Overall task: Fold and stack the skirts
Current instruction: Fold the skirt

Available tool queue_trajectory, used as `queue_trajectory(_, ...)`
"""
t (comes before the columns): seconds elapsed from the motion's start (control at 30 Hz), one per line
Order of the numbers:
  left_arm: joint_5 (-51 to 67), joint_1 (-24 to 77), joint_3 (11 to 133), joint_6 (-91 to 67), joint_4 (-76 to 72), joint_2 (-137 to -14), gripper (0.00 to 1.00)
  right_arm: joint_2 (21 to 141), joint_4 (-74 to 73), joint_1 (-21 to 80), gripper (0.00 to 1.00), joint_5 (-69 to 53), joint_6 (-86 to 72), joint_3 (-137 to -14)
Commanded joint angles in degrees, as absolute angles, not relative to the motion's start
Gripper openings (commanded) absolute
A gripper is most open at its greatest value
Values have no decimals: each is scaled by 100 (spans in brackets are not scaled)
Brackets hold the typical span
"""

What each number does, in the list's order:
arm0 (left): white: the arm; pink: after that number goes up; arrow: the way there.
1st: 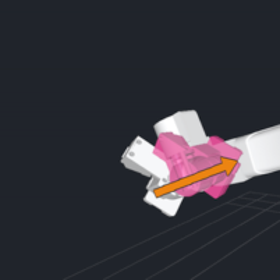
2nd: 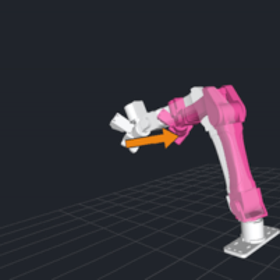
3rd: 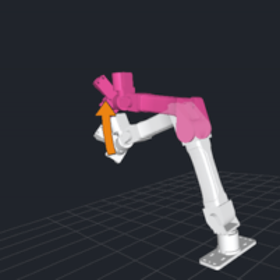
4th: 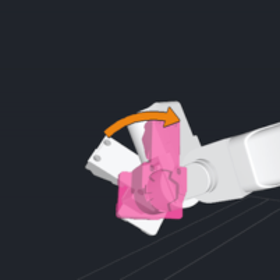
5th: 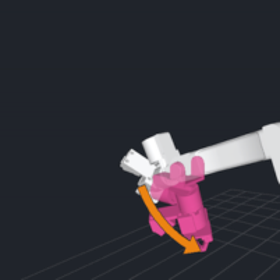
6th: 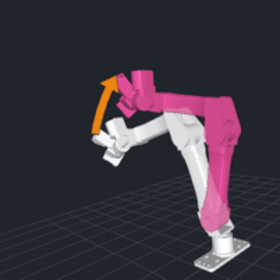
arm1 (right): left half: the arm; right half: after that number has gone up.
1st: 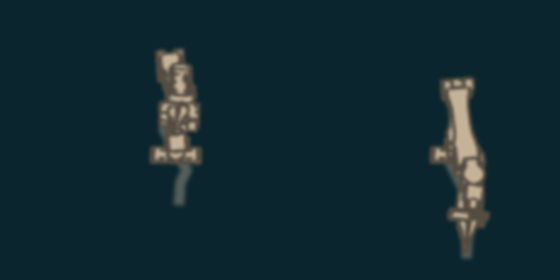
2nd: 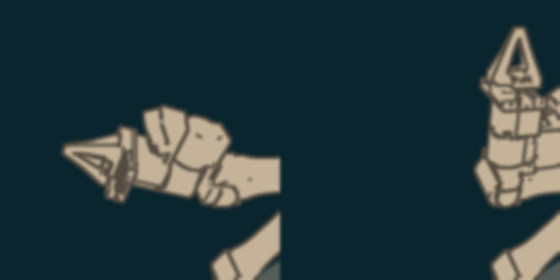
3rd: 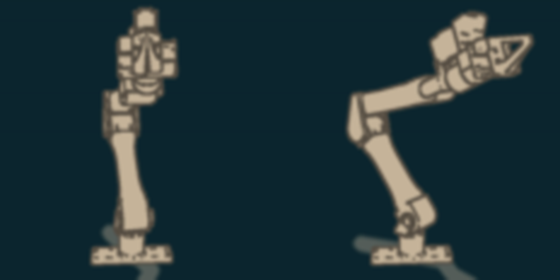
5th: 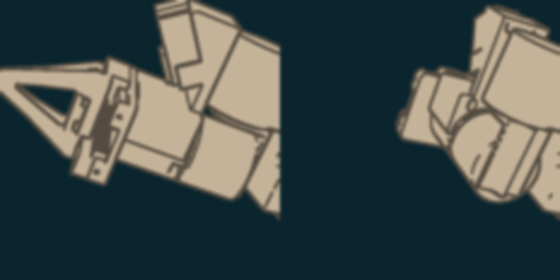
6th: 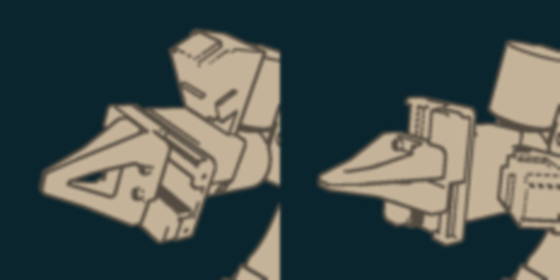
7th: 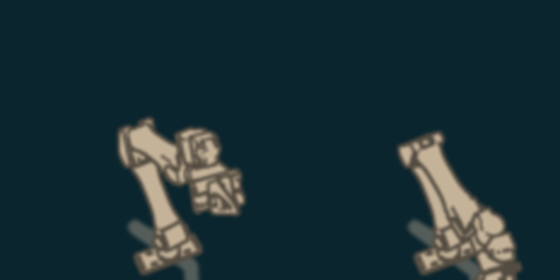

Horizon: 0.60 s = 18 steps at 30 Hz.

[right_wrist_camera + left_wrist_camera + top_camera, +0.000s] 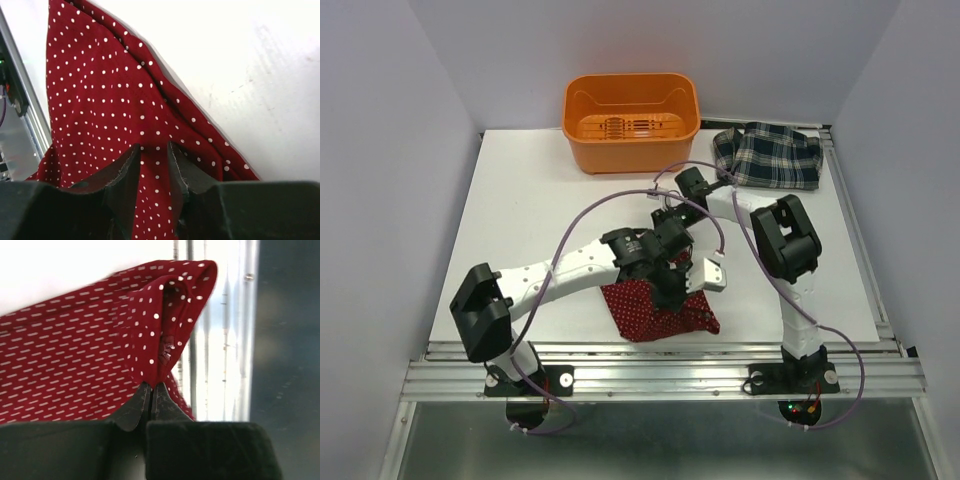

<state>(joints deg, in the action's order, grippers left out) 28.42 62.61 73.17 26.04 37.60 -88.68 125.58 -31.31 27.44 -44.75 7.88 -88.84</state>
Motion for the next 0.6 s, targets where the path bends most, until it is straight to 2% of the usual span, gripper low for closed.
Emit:
queue_trajectory(0.0,2831,5731,7786,3234,4061,-9044,0,12489,-3296,2813,34,-4280,1125,-8508)
queue_trajectory(0.27,2435,4704,7867,3954,3911,-9465,0,12419,-3454,2813,27,-4263,1318,-8420)
queue_trajectory(0.57,2197,4096,7585,4280,3244,-9826,0,12375,-3568,2813,24,-4412,1397,-8411)
